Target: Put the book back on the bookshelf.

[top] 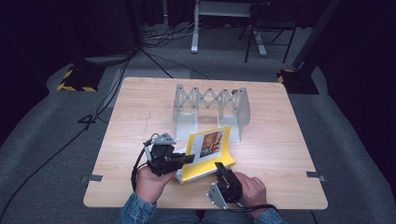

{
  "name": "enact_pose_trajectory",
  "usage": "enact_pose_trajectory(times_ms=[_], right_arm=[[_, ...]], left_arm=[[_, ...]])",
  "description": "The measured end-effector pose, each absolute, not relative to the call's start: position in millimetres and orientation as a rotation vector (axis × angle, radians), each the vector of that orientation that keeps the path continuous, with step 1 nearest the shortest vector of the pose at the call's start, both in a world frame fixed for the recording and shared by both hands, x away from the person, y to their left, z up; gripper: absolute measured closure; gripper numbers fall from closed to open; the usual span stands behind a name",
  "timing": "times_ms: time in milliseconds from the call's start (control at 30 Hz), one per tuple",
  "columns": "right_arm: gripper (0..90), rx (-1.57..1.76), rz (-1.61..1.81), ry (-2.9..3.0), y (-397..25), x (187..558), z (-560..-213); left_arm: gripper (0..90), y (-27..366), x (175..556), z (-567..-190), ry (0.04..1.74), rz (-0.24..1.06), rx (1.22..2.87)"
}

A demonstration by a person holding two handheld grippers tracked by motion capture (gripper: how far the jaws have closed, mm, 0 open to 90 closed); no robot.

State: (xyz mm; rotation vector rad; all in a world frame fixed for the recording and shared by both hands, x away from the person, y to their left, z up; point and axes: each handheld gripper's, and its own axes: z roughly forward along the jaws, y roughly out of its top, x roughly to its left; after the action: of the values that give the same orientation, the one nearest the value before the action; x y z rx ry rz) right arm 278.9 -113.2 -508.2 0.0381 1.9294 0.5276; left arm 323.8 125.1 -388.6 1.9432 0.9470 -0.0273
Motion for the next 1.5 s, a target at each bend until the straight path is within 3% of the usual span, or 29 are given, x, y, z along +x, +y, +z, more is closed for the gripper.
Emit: enact_pose_trajectory(times_ms=[200, 233, 267, 467, 800, 1000, 1267, 1500], right_arm=[[76.2, 0.051, 0.563, 1.93, -115, 275, -504], [76.3, 0.058, 0.576, 1.94, -116, 276, -502], [76.4, 0.084, 0.596, 1.947, -117, 275, -500], [76.6, 0.174, 0.698, 1.985, -123, 278, -490], [76.7, 0.317, 0.866, 2.008, -139, 283, -473], [76.8, 0.4, 0.952, 1.956, -153, 283, -451], [76.8, 0.446, 1.041, 1.911, -161, 283, -433], [76.7, 0.522, 1.157, 1.877, -170, 285, -417]], left_arm=[[74.8, 135, 327, -389, 1.006, 0.01, 1.899], [71.8, 137, 328, -390, 1.016, 0.011, 1.886], [61.8, 140, 328, -391, 1.029, 0.013, 1.864], [50.0, 163, 328, -391, 1.09, 0.08, 1.736], [45.8, 204, 320, -385, 1.155, 0.269, 1.609], [45.4, 222, 328, -415, 1.288, 0.415, 1.703], [45.9, 223, 344, -470, 1.393, 0.435, 1.876], [46.2, 217, 350, -492, 1.413, 0.485, 1.995]])
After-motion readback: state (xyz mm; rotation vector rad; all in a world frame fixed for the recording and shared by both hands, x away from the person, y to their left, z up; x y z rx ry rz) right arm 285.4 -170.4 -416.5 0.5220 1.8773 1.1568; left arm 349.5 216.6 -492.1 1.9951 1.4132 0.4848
